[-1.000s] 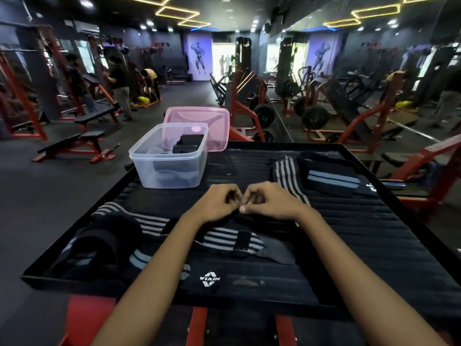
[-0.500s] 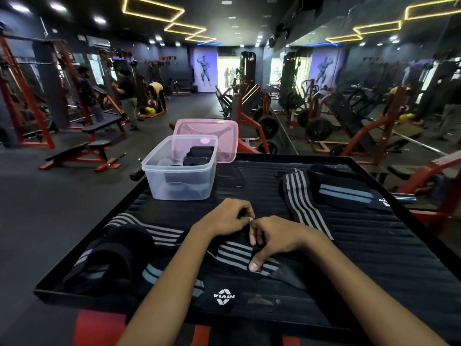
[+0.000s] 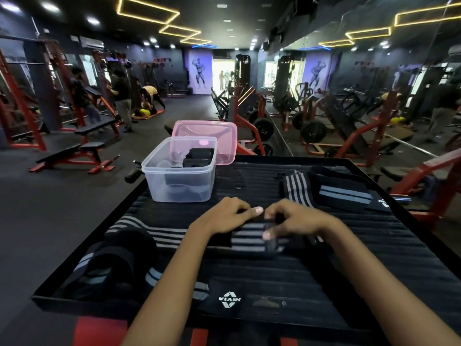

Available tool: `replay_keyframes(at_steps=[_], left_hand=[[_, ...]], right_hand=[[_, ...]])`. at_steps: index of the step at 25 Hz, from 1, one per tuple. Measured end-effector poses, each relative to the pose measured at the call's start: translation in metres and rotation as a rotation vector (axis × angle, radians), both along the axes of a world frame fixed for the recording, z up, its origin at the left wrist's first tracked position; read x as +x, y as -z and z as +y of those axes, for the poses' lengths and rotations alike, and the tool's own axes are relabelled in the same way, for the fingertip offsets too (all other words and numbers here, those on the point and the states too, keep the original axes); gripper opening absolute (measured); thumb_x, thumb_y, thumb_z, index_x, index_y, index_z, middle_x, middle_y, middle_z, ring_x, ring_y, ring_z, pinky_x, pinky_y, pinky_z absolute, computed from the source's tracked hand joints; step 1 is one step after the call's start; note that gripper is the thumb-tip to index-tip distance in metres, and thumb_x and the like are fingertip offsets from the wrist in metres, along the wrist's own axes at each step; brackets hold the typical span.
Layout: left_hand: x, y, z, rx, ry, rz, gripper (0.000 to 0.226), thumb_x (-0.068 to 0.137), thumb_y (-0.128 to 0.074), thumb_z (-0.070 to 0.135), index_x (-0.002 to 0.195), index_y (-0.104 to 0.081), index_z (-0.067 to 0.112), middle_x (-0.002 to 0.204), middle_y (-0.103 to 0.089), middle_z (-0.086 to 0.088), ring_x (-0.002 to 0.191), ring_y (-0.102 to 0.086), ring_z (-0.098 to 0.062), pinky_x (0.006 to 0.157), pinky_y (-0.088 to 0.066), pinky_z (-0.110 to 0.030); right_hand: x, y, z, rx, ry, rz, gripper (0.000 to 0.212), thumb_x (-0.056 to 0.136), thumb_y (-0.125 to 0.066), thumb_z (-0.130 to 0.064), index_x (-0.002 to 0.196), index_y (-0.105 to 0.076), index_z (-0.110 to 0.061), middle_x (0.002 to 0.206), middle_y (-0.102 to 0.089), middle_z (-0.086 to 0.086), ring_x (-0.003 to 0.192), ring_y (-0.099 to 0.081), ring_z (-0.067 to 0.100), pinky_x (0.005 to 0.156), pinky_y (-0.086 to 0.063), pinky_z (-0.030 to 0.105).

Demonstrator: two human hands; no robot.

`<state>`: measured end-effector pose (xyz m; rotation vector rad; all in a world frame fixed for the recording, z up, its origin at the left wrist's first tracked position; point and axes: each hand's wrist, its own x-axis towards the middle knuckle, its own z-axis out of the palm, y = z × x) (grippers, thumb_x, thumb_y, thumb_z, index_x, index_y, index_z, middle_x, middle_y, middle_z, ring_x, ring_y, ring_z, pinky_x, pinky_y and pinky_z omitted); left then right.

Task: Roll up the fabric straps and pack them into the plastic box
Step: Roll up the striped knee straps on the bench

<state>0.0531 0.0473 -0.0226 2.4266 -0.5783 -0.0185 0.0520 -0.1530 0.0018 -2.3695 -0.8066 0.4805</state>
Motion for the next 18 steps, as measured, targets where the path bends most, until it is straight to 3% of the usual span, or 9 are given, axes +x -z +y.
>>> replay_keyframes(at_steps=[3,7,9,12,15,18], left_hand=[[-0.001,-0.006,0.008,-0.044,-0.056,0.011,0.057,0.084,-0.057,0.060,0.058,-0.048,0.011,0.052,-0.042,0.005,0.048,-0.039,-0.006,0.052,-0.032,-0.023],[0.001,-0.009,0.016,-0.069,-0.093,-0.029,0.032,0.080,-0.070,0.047,0.066,-0.060,0.021,0.060,-0.057,0.012,0.056,-0.052,-0.001,0.058,-0.040,-0.019],[0.004,-0.006,0.019,-0.037,-0.088,0.047,0.024,0.077,-0.075,0.042,0.080,-0.065,0.020,0.078,-0.067,0.008,0.073,-0.062,-0.007,0.071,-0.049,-0.026],[0.004,-0.003,0.024,0.065,-0.077,0.161,0.038,0.072,-0.081,0.031,0.102,-0.064,0.015,0.102,-0.068,0.002,0.092,-0.063,-0.015,0.084,-0.049,-0.030],[0.004,-0.005,0.025,0.094,-0.095,0.134,0.034,0.072,-0.081,0.021,0.097,-0.062,0.010,0.096,-0.064,-0.002,0.089,-0.060,-0.016,0.080,-0.046,-0.028],[0.006,-0.007,0.018,-0.111,-0.153,0.154,0.026,0.077,-0.078,0.022,0.090,-0.060,0.009,0.079,-0.056,0.003,0.076,-0.053,-0.011,0.077,-0.043,-0.028]], right_hand=[[0.024,-0.028,-0.033,0.000,0.235,-0.221,0.017,0.080,-0.076,-0.029,0.082,-0.063,-0.018,0.088,-0.063,0.003,0.087,-0.060,0.020,0.079,-0.045,0.034],[0.047,-0.070,-0.067,-0.048,0.496,-0.414,0.018,0.083,-0.072,-0.031,0.081,-0.057,-0.022,0.091,-0.060,0.004,0.094,-0.058,0.026,0.079,-0.045,0.036],[0.055,-0.082,-0.074,-0.094,0.643,-0.510,0.023,0.082,-0.073,-0.034,0.079,-0.052,-0.024,0.097,-0.061,0.008,0.101,-0.057,0.031,0.089,-0.045,0.045],[0.058,-0.084,-0.068,-0.106,0.799,-0.676,0.025,0.084,-0.070,-0.034,0.088,-0.049,-0.022,0.108,-0.062,0.010,0.110,-0.054,0.034,0.092,-0.038,0.049],[0.059,-0.073,-0.058,-0.033,0.891,-0.846,0.018,0.087,-0.067,-0.026,0.093,-0.053,-0.016,0.105,-0.062,0.010,0.107,-0.054,0.034,0.088,-0.037,0.048],[0.065,-0.060,-0.054,0.128,0.833,-0.892,0.020,0.086,-0.067,-0.014,0.103,-0.060,-0.006,0.107,-0.052,0.015,0.108,-0.049,0.034,0.091,-0.040,0.043]])
